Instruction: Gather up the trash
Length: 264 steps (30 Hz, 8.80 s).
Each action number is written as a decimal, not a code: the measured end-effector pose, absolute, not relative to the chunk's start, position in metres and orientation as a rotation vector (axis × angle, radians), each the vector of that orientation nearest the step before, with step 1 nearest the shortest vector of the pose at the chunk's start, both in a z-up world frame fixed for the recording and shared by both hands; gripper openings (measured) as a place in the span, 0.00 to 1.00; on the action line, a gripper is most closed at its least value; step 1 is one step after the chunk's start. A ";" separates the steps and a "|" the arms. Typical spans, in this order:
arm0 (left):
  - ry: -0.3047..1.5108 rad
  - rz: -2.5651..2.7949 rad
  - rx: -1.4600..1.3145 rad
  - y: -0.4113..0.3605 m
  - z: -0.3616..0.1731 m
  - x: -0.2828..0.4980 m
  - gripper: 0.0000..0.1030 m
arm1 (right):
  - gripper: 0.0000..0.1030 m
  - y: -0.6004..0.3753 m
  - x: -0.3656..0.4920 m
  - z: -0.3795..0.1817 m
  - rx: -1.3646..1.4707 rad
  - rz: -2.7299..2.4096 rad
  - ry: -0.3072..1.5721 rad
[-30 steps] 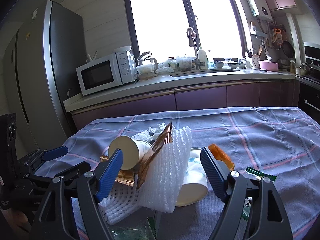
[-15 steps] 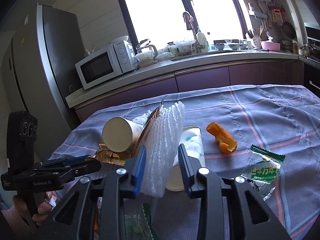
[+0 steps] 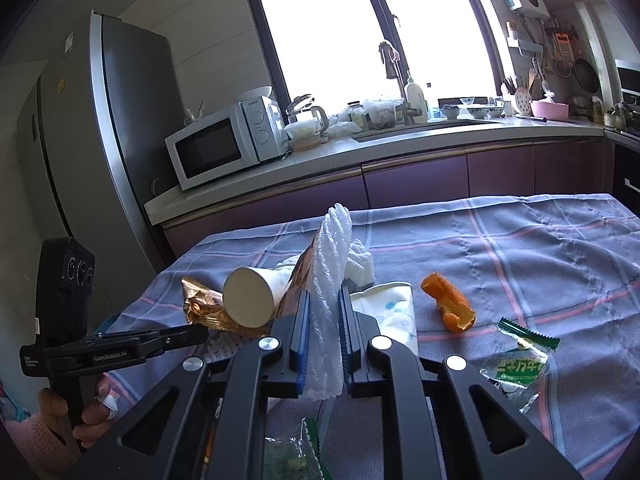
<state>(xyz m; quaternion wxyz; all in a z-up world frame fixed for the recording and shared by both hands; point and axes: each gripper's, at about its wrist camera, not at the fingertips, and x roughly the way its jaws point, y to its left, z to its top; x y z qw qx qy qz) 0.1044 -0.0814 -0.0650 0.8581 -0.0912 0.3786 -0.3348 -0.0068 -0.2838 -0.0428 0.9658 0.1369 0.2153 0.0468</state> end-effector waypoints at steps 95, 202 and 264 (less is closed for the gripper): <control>0.766 0.053 -0.434 0.325 -0.092 0.047 0.08 | 0.12 0.079 0.135 -0.013 0.152 0.901 0.669; 0.967 -0.798 -0.488 0.026 -0.100 0.097 0.12 | 0.43 -0.240 0.055 -0.063 0.360 0.274 0.626; 0.684 -0.298 -0.518 0.250 -0.040 0.024 0.11 | 0.01 -0.112 0.076 -0.028 0.358 0.666 0.635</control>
